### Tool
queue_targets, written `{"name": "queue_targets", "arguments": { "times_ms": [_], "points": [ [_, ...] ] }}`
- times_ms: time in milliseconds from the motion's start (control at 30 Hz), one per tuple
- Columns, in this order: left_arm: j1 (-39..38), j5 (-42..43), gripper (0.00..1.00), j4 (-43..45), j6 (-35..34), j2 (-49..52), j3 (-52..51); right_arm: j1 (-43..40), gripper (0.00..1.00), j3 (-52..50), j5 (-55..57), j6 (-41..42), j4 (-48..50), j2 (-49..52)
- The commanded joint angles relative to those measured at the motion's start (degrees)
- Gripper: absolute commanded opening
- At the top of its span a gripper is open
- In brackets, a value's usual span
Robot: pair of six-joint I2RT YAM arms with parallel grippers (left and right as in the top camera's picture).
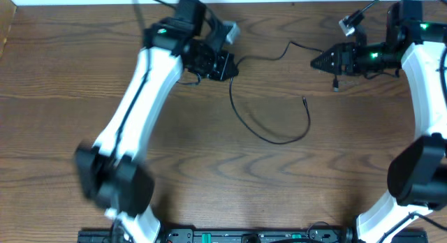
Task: Untangle cables
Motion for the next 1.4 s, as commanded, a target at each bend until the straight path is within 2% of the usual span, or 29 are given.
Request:
{"name": "queue_targets", "arguments": {
  "times_ms": [0, 167, 400, 600, 733, 800, 833, 933, 1033, 1200, 1367],
  "points": [
    [-1.16, 1.9, 0.07, 0.48, -0.94, -6.19, 0.42, 0.68, 0.6, 0.48, -11.65, 1.38, 1.64, -1.07],
    [-1.36, 1.81, 0.07, 2.34, -0.94, -11.8, 0.42, 3.32, 0.61, 0.48, -13.64, 11.15, 8.22, -1.07],
    [-1.36, -0.48, 0.07, 2.95, -0.94, -12.83, 0.42, 9.11, 0.64, 0.48, -15.39, 26.34, 17.92, -1.09],
    [-1.36, -4.9, 0.08, 3.13, -0.96, -12.79, 0.42, 11.87, 0.75, 0.48, -14.82, 35.69, 19.15, -1.09],
    [-1.36, -5.22, 0.08, 3.15, -0.94, -12.79, 0.42, 12.07, 0.77, 0.48, -10.71, 38.99, 19.54, -1.09],
    [-1.36, -5.25, 0.08, 3.15, -0.94, -12.76, 0.42, 12.46, 0.83, 0.48, -9.53, 41.77, 19.85, -1.09],
    [-1.36, -5.29, 0.08, 3.15, -0.92, -12.68, 0.42, 13.07, 0.88, 0.48, -9.51, 46.6, 20.9, -1.09],
    [-1.36, -6.78, 0.07, 3.13, -0.94, -12.55, 0.42, 13.81, 0.92, 0.48, -9.31, 54.42, 21.09, -1.09],
    [-1.36, -6.73, 0.08, 3.15, -0.94, -12.28, 0.39, 15.23, 0.9, 0.48, -7.23, 63.14, 21.05, -1.09],
    [-1.42, -6.69, 0.07, 3.13, -1.4, -12.24, 0.39, 20.11, 0.76, 0.48, -0.39, 76.87, 23.34, -1.07],
    [-2.08, -6.71, 0.08, 3.1, -1.62, -12.22, 0.39, 23.85, 0.73, 0.48, 5.09, 85.94, 31.8, -1.07]
  ]
}}
